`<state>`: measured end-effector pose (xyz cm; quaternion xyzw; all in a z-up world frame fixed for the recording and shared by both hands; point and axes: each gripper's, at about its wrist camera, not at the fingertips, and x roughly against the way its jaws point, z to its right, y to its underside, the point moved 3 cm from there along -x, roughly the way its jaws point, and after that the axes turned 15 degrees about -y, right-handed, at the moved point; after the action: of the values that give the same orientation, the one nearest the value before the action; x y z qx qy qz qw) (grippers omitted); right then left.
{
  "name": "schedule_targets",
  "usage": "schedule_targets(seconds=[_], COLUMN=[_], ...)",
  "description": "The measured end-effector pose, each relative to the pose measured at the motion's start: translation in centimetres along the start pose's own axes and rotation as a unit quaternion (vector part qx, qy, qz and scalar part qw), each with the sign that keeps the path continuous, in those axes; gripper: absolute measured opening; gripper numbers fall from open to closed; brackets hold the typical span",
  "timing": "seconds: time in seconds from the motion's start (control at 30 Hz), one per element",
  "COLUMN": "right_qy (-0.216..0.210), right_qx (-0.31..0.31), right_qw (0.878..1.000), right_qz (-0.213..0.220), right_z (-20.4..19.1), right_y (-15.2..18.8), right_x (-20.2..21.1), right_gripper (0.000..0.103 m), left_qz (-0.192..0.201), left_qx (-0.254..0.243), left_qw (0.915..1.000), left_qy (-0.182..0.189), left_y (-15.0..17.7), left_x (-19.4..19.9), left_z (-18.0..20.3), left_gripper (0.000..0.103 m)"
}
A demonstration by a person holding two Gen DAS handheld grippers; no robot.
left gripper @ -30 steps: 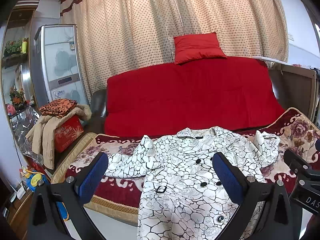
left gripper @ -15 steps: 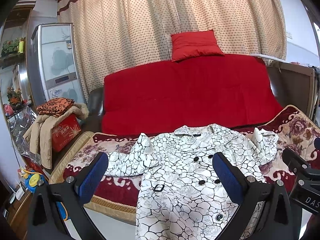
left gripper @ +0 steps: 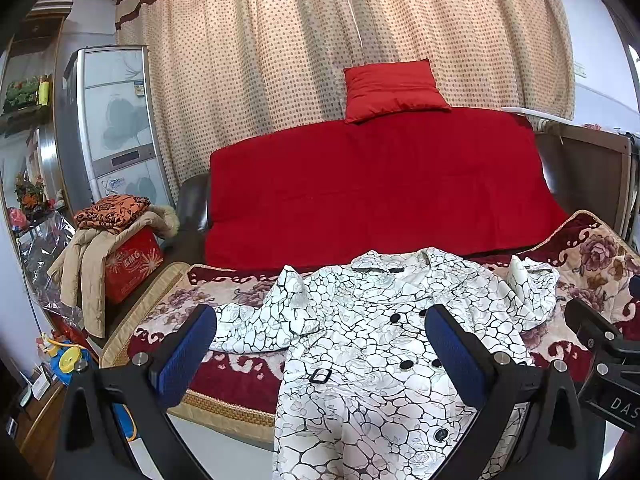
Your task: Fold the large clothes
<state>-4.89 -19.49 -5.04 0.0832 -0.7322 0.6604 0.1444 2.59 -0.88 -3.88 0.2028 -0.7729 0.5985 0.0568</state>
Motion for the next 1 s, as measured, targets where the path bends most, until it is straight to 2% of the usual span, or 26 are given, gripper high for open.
schedule_targets(seconds=[0.4, 1.0], right_qy=[-0.003, -0.006], right_qx=[-0.010, 0.004], right_qw=[0.999, 1.000], right_qz=[-0.034, -0.022], right_z=[0.0, 0.0], right_y=[0.4, 0.5], right_x=[-0.7, -1.4], right_gripper=[0.103, 0.103], left_qz=[-0.005, -0.011], left_qx=[-0.003, -0.002], left_qw=[1.0000, 0.9999], left_qy=[-0.001, -0.008], left_y=[0.1, 0.3], left_x=[-0.5, -1.3], left_z=[0.0, 0.1], left_gripper=[0.103, 0.103])
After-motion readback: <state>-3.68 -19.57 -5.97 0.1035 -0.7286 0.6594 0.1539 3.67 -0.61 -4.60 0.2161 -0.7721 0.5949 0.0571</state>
